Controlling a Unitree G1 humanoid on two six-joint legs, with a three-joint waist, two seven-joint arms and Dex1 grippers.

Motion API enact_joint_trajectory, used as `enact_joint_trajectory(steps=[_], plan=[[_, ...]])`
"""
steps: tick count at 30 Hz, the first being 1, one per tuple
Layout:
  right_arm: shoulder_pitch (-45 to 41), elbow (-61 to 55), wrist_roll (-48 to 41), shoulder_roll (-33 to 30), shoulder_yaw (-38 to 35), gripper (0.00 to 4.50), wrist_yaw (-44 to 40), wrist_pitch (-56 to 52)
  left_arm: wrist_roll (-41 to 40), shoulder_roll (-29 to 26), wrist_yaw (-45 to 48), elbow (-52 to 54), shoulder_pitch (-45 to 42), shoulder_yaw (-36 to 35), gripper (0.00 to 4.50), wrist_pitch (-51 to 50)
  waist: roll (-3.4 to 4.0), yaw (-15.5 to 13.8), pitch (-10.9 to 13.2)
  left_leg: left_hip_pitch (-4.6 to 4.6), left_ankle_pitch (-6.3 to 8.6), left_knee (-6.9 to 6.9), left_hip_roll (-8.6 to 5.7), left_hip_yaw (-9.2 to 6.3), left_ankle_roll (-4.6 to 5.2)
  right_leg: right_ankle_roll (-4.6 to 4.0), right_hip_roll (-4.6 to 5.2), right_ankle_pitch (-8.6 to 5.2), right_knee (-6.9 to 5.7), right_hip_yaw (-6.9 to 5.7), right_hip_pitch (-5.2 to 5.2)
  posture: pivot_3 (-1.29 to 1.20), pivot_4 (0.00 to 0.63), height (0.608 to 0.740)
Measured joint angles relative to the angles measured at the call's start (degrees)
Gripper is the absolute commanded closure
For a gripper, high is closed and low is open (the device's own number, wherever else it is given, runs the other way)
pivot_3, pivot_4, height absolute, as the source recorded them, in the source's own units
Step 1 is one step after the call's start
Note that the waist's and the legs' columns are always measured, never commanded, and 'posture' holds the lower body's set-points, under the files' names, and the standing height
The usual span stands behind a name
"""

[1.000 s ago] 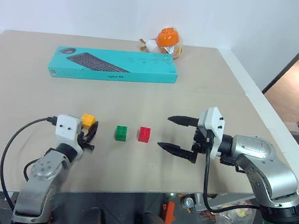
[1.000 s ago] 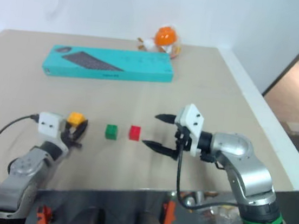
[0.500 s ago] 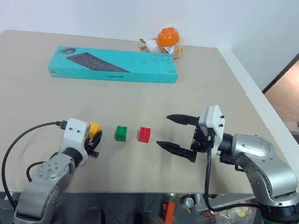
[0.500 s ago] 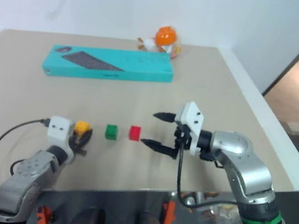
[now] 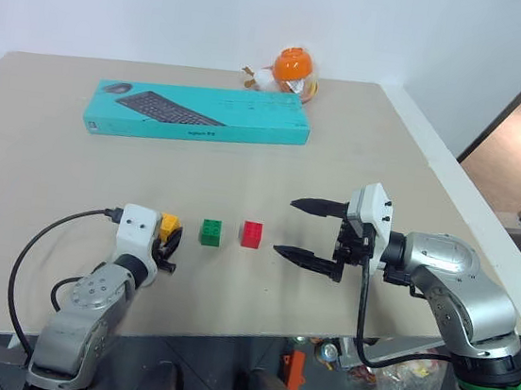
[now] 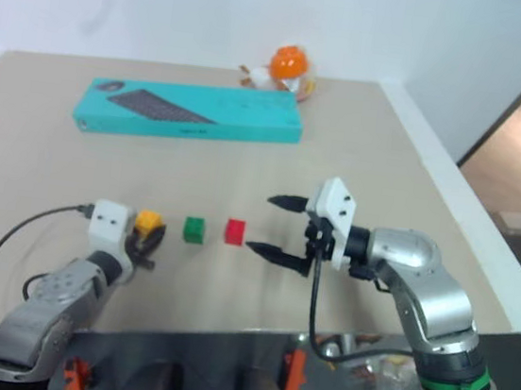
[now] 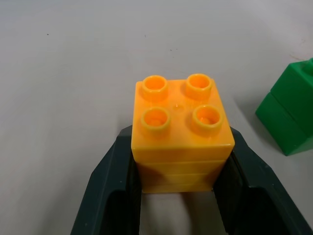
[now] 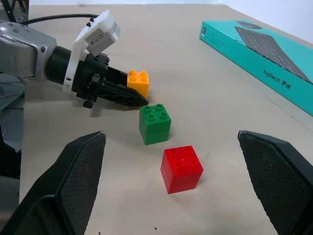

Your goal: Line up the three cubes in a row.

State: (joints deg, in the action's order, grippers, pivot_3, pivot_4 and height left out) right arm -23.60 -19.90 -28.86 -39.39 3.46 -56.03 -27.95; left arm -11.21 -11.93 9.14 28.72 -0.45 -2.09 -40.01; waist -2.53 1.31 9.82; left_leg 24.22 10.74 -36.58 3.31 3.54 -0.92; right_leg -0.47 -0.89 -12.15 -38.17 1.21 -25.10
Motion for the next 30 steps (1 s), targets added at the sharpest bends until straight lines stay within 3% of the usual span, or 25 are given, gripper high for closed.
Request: enact_joint_trajectory(steps=[19, 20, 26, 30], plan=[[0.4, 0.0, 0.5, 0.0, 0.0, 0.0, -0.1, 0.2, 1.2, 0.7, -2.4, -1.1, -0.9, 0.0, 3.15, -0.5, 0.0, 0.0, 0.0, 0.0, 0.0, 0.0, -0.01, 0.0, 0.0, 0.0, 0.01, 0.0, 0.0, 0.0, 0.0, 0.0, 0.15, 0.74], [0.4, 0.0, 0.5, 0.0, 0.0, 0.0, -0.1, 0.2, 1.2, 0.7, -2.4, -1.1, -0.9, 0.0, 2.11, -0.5, 0.0, 0.0, 0.0, 0.01, 0.0, 0.0, -0.01, 0.0, 0.0, 0.0, 0.01, 0.0, 0.0, 0.0, 0.0, 0.0, 0.15, 0.74], [0.4, 0.0, 0.5, 0.0, 0.0, 0.0, 0.0, 0.2, 1.2, 0.8, -2.3, -1.1, -0.9, 0.0, 0.07, -0.5, 0.0, 0.0, 0.0, 0.01, 0.0, 0.0, -0.01, -0.01, 0.0, 0.0, 0.01, 0.0, 0.0, 0.0, 0.0, 0.0, 0.15, 0.74], [0.7, 0.0, 0.5, 0.0, 0.0, 0.0, 0.0, 0.2, 1.0, -0.1, -1.5, -0.9, -0.9, 0.0, 0.03, -1.0, 0.0, 0.0, 0.0, 0.01, 0.0, 0.0, 0.0, -0.01, 0.0, 0.0, 0.01, 0.0, 0.0, 0.0, -0.01, 0.0, 0.15, 0.74]])
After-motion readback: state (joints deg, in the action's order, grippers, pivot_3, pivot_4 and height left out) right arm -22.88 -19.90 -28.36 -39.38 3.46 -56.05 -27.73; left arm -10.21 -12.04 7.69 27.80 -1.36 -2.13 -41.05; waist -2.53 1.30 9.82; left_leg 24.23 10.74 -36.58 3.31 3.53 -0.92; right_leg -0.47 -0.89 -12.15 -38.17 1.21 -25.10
